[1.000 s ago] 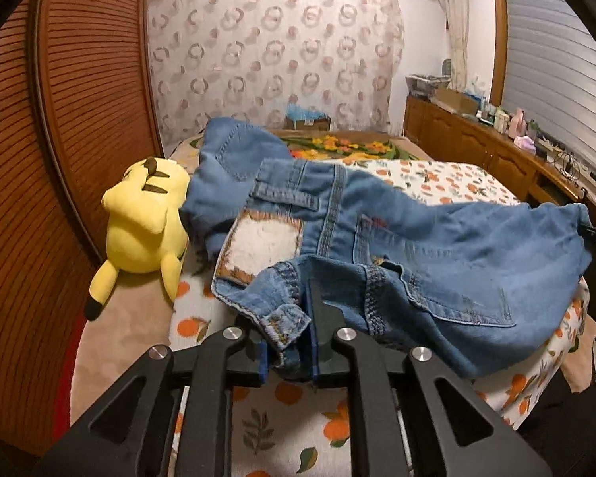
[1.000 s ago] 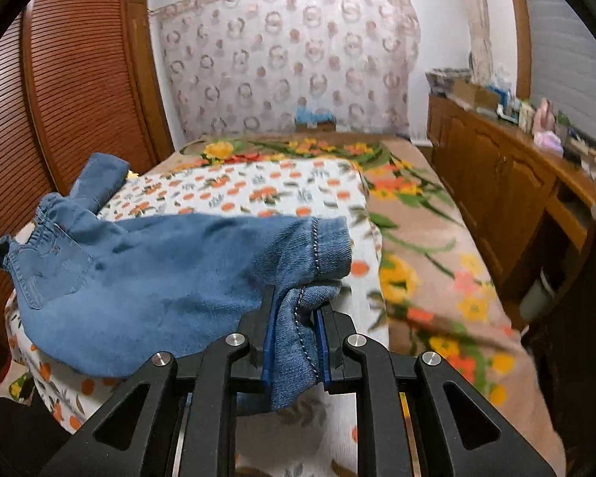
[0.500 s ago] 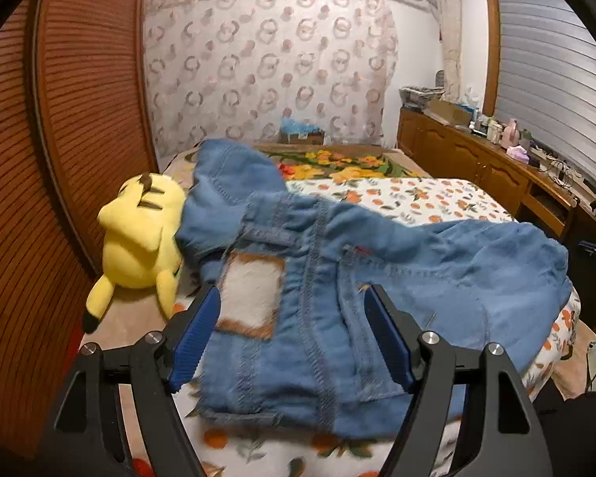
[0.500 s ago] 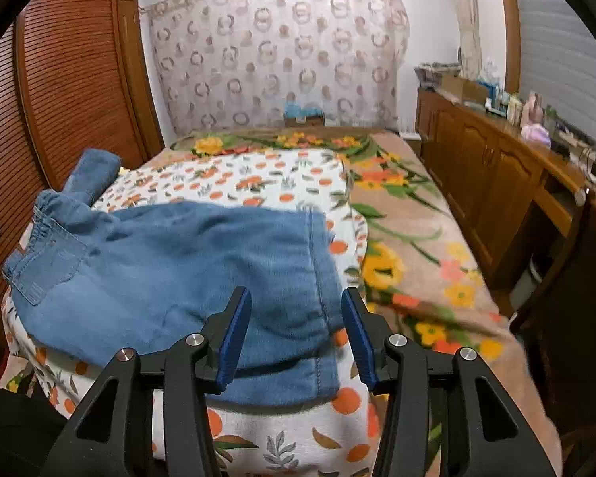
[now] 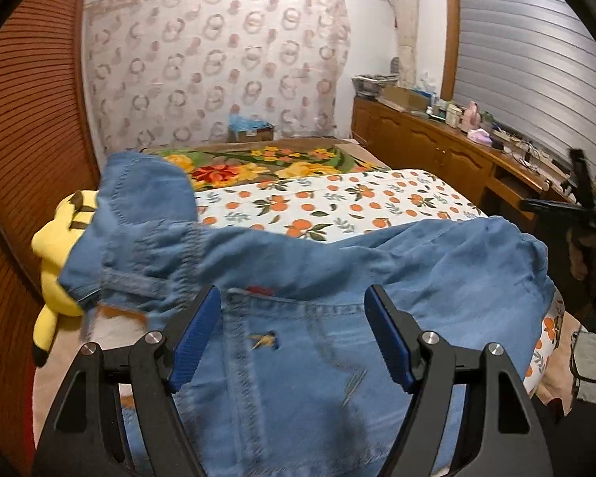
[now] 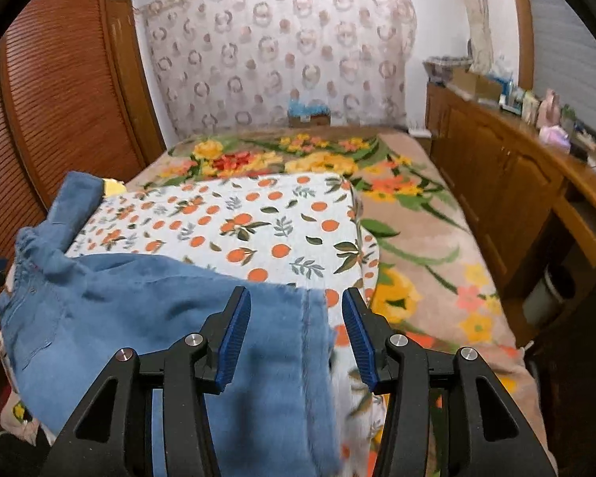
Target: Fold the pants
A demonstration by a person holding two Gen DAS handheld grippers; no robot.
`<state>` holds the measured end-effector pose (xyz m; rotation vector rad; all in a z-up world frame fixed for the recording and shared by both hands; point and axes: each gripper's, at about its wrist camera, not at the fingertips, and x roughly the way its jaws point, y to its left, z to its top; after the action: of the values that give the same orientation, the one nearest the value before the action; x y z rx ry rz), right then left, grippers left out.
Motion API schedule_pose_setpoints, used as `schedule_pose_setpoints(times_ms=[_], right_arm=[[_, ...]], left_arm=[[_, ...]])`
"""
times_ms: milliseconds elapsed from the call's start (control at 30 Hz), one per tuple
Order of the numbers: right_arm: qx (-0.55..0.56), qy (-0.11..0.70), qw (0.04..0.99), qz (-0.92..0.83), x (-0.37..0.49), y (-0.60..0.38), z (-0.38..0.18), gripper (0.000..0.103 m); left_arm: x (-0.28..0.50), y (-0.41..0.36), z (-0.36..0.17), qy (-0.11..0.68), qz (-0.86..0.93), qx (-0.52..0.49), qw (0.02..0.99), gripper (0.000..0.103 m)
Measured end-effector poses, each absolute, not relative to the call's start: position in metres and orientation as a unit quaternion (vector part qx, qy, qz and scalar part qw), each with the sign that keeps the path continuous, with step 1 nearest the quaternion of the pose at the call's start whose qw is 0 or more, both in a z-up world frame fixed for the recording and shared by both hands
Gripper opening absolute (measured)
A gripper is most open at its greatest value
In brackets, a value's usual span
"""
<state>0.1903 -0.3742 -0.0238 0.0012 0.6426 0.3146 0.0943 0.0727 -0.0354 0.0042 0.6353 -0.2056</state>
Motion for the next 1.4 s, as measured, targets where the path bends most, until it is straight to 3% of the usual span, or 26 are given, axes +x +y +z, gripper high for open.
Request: schedule_pose_setpoints(times_ms=[367, 400, 433, 533, 700, 767, 867, 967, 1133, 1400], right_arm=[[0.017, 0.403, 0.899, 0.170, 0.248, -0.369, -0.063, 0.050], [0.017, 0.404, 0.899, 0.171, 0.249, -0.369, -0.064, 0.042], [0.016, 0.403, 0.898, 0.176, 0.248, -0.368, -0.065, 0.019], [0.000, 0.372, 0.909, 0.185, 0.244, -0.370, -0.052, 0.011], [0.009, 0.268, 0.958, 0.105, 0.214, -0.387, -0.019, 0.010], [-0.007, 0.265, 0.961, 0.076, 0.214, -0.385, -0.020, 0.011], [-0.004, 0.297, 0.951, 0.090, 0.224, -0.384, -0.032, 0.011], [0.001, 0.309, 0.945, 0.102, 0.227, -0.387, -0.039, 0.018], [0.004, 0.302, 0.947, 0.111, 0.210, -0.396, -0.037, 0.050], [0.013, 0.292, 0.949, 0.116, 0.153, -0.409, -0.027, 0.054]], left_arm=[[0.104, 0.045, -0.038, 0.316, -0.123, 0.010, 0.941, 0.076], [0.105, 0.044, -0.039, 0.318, -0.124, 0.009, 0.940, 0.076], [0.104, 0.043, -0.041, 0.320, -0.125, 0.009, 0.939, 0.076], [0.104, 0.040, -0.045, 0.324, -0.126, 0.007, 0.938, 0.076], [0.103, 0.042, -0.048, 0.327, -0.122, 0.002, 0.937, 0.076], [0.103, 0.043, -0.049, 0.328, -0.121, -0.001, 0.937, 0.076], [0.104, 0.044, -0.049, 0.329, -0.120, -0.003, 0.937, 0.076], [0.104, 0.042, -0.048, 0.326, -0.122, -0.004, 0.937, 0.076], [0.105, 0.037, -0.049, 0.328, -0.123, 0.000, 0.937, 0.076], [0.105, 0.033, -0.048, 0.327, -0.124, 0.001, 0.937, 0.076]])
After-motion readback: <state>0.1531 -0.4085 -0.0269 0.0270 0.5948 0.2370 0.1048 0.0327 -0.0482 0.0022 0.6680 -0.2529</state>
